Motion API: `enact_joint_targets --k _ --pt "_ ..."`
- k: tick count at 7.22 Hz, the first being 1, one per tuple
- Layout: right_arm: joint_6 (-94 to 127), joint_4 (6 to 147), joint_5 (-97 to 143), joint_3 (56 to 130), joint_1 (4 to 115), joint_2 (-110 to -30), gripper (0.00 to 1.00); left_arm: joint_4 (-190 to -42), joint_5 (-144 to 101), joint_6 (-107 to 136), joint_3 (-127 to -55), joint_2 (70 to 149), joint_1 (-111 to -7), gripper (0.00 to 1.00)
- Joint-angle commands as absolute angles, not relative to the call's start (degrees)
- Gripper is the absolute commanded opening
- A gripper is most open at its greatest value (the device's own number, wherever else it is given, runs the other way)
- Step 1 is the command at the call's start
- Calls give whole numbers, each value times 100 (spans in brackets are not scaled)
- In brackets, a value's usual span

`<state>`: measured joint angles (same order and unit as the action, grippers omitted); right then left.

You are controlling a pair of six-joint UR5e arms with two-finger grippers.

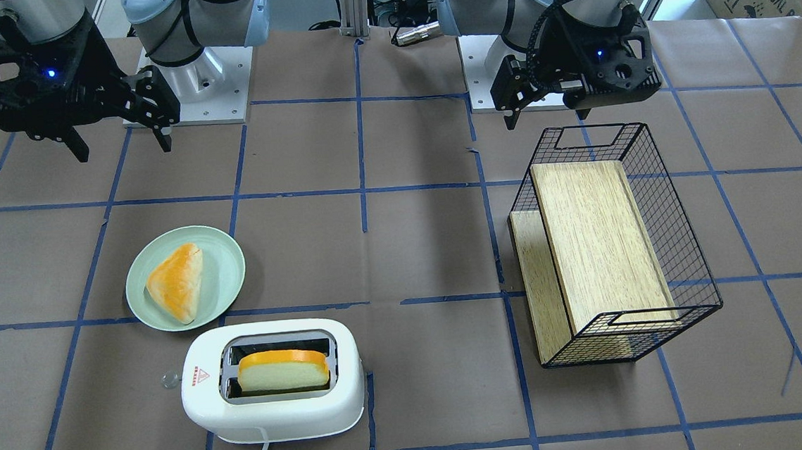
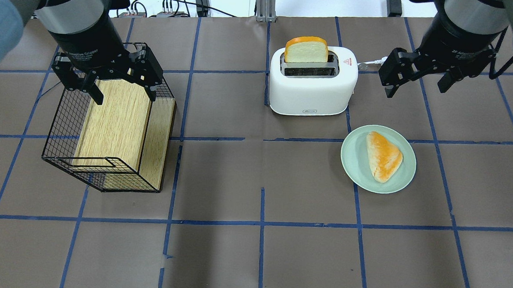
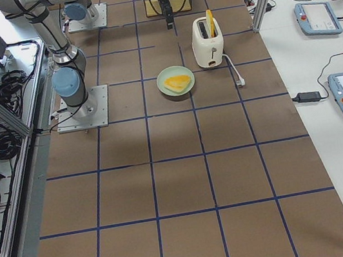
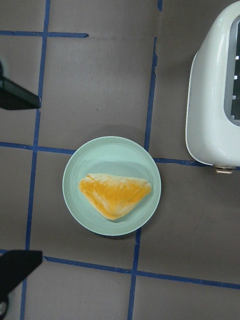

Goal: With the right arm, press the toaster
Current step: 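Move the right gripper toward the toaster's side lever while the left holds still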

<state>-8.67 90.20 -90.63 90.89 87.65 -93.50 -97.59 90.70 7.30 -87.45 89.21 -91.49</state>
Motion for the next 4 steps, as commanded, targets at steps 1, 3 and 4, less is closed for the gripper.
enact_joint_targets --k 1,3,4 --pt "-861 9070 -9070 9088 8771 -9317 100 -9756 9070 729 -8745 8921 -9149 100" --pt "-905 9123 -9018 9079 8763 -9273 100 -9756 9070 729 -8745 8921 -9149 100" --pt "-923 9314 -8974 9062 8719 -9133 100 -9765 9070 729 -8745 8921 -9149 100"
